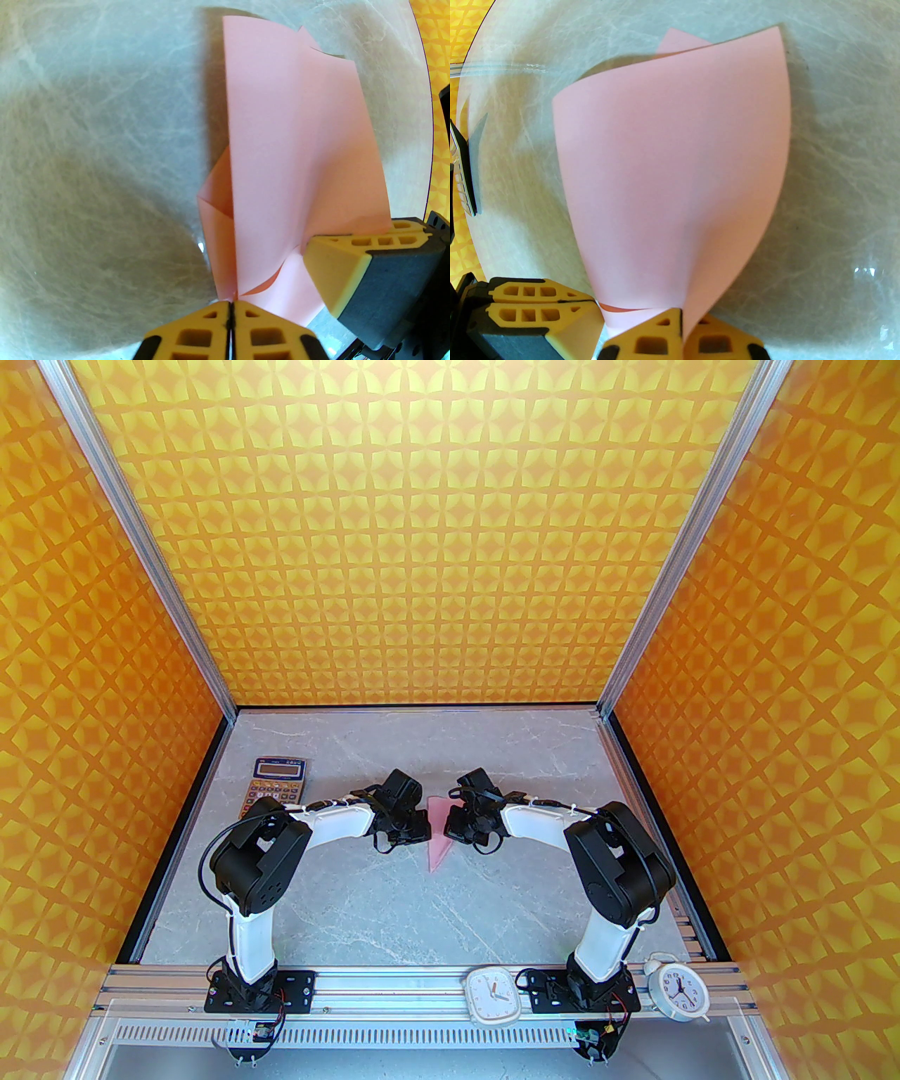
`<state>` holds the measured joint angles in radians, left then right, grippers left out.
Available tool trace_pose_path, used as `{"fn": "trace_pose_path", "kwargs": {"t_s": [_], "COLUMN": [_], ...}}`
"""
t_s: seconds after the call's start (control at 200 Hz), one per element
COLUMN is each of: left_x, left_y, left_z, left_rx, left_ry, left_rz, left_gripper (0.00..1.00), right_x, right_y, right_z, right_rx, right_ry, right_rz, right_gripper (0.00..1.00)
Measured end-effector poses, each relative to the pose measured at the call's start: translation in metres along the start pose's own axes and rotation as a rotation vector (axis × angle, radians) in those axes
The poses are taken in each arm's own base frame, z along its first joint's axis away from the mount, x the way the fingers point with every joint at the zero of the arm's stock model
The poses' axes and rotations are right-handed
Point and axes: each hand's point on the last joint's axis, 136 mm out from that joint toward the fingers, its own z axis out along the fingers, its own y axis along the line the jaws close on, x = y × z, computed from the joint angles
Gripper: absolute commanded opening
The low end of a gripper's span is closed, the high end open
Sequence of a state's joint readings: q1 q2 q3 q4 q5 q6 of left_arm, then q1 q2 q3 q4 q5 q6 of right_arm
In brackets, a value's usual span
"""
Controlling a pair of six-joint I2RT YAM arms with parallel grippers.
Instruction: Fold a paper plane with a square sheet of paper (fold left side to right side)
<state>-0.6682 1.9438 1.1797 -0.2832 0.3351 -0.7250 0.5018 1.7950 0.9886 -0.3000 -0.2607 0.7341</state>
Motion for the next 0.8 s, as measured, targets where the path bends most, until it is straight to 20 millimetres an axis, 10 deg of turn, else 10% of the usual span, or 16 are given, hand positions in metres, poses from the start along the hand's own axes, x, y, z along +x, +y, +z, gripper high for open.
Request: {"fn": "trace_pose_path", "kwargs": {"t_s": [0.335, 0.8], "left_x": [-0.026, -0.016], "left_y": [-0.019, -0.012], "left_z": [-0.036, -0.005], "left_rx": [0.06, 0.085], "left_ry": [-0.097, -0.027], "left_rz": [0.015, -0.004], "left_gripper": [0.0, 0.0], "right_x": [0.0, 0.0], "right_y": [0.0, 0.0], "right_z": [0.0, 0.0], "right_rx": [0.0, 0.0], "right_ry": [0.0, 0.0], "right_rz": [0.0, 0.0], "right_gripper": [0.0, 0.0]}}
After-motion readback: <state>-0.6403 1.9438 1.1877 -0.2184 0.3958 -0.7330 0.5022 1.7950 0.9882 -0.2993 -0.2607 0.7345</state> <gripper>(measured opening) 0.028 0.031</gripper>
